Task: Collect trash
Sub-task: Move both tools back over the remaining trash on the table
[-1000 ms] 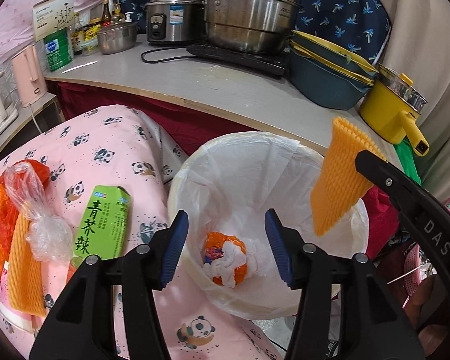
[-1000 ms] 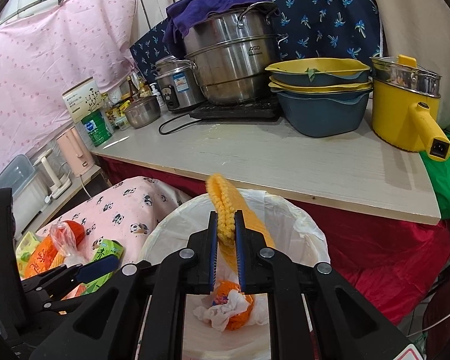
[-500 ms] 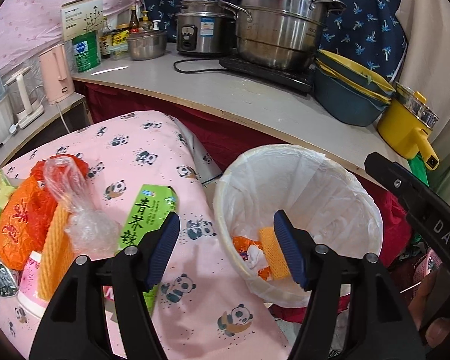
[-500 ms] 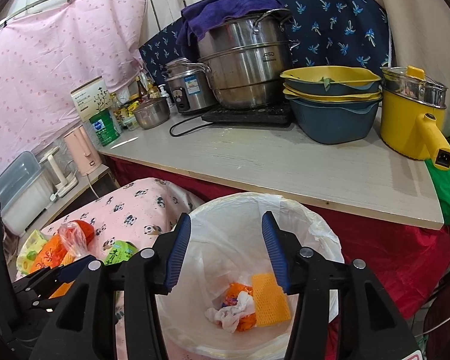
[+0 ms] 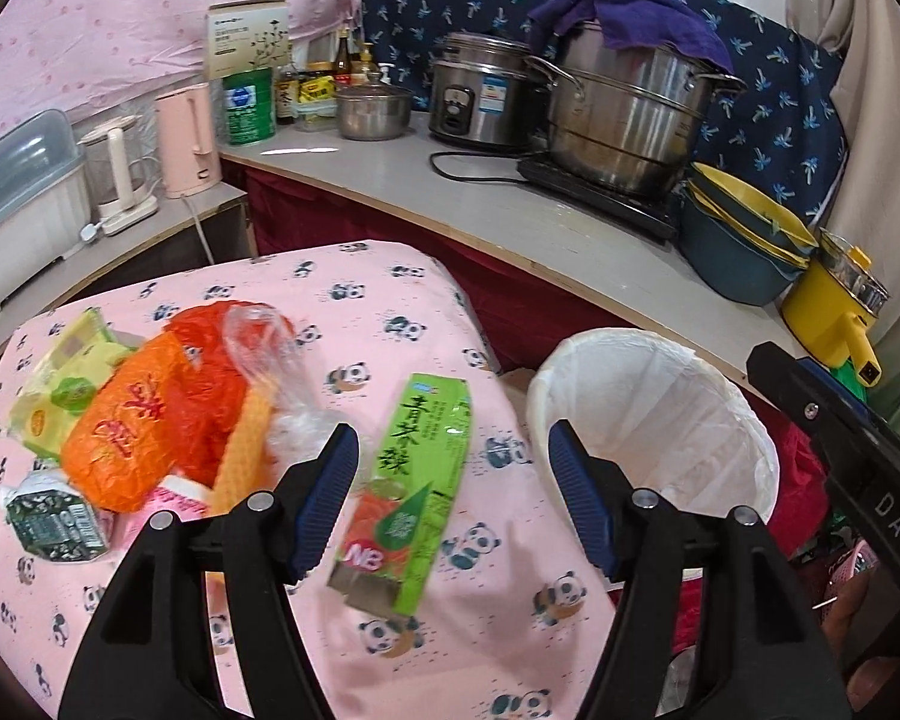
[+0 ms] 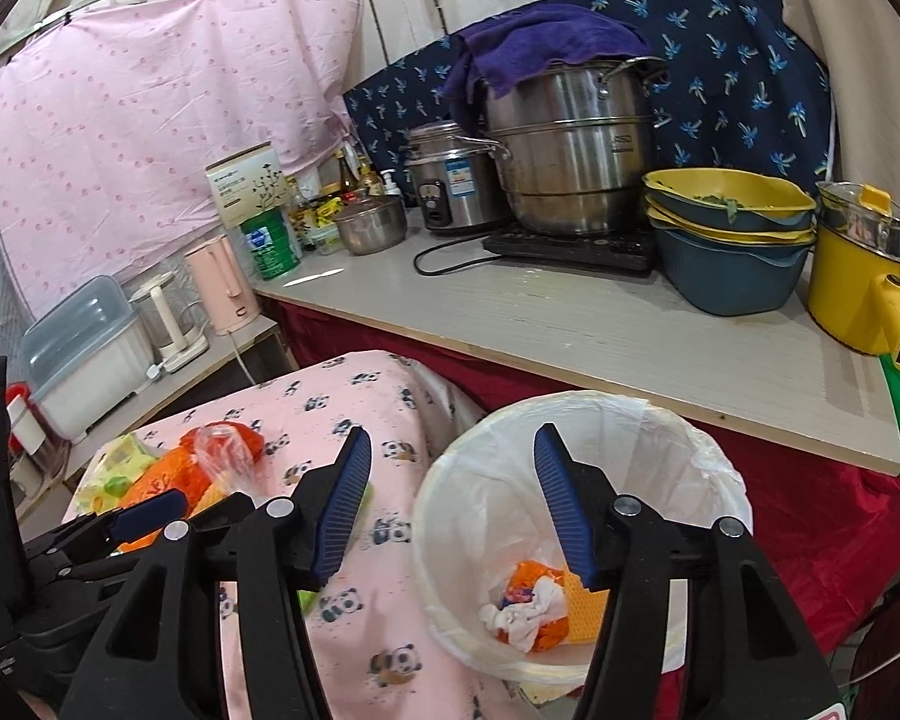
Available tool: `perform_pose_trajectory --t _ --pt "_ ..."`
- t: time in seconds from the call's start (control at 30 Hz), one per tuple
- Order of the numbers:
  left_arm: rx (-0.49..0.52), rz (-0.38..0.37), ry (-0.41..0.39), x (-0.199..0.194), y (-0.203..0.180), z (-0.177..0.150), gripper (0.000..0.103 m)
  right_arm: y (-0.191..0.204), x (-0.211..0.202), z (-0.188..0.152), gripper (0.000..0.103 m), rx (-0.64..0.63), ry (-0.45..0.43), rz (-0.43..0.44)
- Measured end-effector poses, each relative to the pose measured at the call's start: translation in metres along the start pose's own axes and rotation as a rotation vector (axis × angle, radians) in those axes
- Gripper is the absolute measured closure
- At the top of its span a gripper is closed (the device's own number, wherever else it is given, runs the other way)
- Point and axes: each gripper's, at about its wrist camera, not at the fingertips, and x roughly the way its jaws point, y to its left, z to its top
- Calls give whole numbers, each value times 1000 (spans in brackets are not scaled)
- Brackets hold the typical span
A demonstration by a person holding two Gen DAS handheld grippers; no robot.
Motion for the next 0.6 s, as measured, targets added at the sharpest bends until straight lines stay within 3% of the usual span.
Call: perform_pose_trajectory --t 0.6 --pt "-108 72 -34 -44 83 -20 40 82 -11 -22 47 -77 47 95"
